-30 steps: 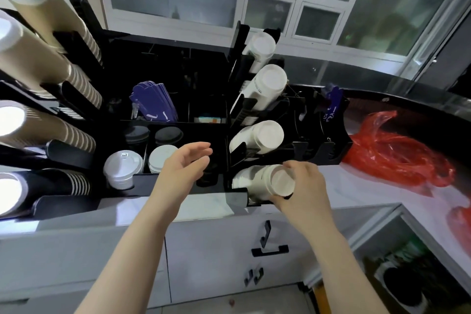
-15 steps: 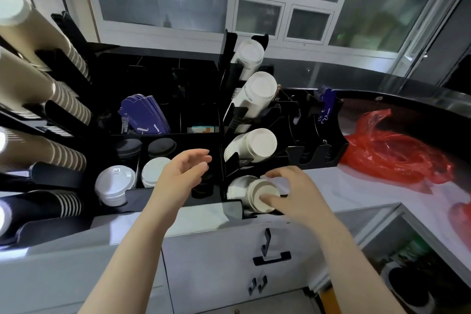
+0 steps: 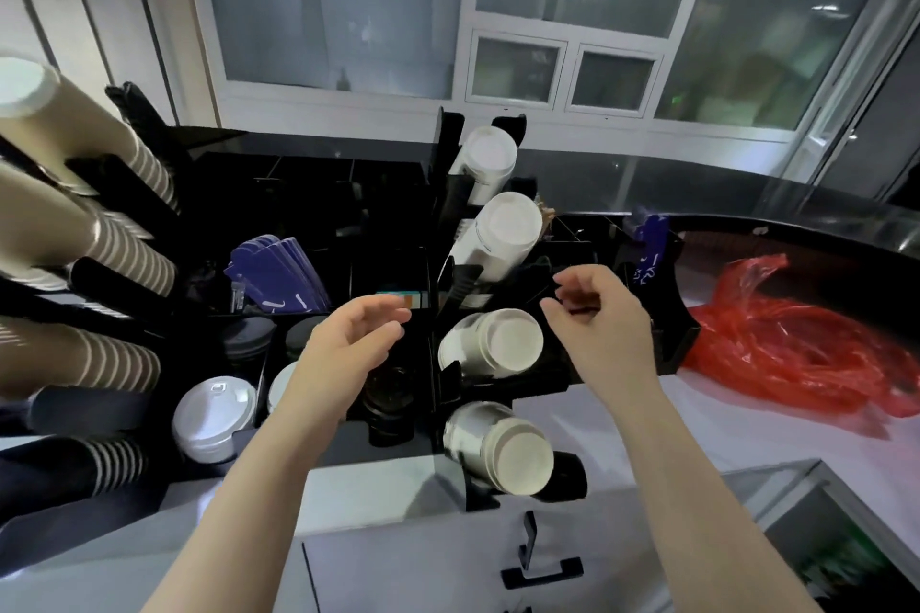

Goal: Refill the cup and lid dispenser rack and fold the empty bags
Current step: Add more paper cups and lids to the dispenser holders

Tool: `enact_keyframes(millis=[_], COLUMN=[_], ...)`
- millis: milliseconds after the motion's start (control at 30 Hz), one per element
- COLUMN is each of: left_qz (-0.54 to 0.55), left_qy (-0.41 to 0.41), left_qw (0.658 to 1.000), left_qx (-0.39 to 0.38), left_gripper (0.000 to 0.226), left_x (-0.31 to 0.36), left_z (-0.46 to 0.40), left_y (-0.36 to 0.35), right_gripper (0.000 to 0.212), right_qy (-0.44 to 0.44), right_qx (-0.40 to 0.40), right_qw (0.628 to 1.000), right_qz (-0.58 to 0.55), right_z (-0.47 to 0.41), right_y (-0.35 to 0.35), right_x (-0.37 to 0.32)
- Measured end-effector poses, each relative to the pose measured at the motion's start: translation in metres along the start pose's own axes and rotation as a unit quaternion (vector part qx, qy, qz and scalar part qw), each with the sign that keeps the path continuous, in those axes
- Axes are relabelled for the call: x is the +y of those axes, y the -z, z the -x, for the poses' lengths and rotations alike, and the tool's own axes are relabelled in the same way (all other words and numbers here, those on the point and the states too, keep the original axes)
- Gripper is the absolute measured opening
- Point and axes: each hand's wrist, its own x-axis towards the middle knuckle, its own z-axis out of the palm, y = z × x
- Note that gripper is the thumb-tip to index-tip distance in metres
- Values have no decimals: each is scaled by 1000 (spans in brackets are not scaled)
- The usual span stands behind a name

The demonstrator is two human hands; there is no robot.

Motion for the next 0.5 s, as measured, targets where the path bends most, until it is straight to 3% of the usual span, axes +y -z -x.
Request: enact_keyframes(millis=[200, 300, 367, 500], left_qz=[-6, -15, -20, -20], left_qy=[-32, -39, -43, 9], left_qw=[999, 999, 999, 1000], left_qx=[13, 11, 11, 7], left_gripper=[27, 27, 27, 23], left_x=[19, 22, 22, 18], left_z=[-27, -41, -54, -93], left_y=[-8, -14, -20, -32], right_gripper=[39, 49, 42, 24], right_qy=[8, -6, -36, -161], right_qx=[-5, -66, -114, -121], right_qw=[1000, 997, 988, 947], right_qz=[-13, -28, -101, -250], right_z=[-43, -59, -71, -98], right_y=[-11, -16, -19, -31], right_x=[9, 17, 21, 36])
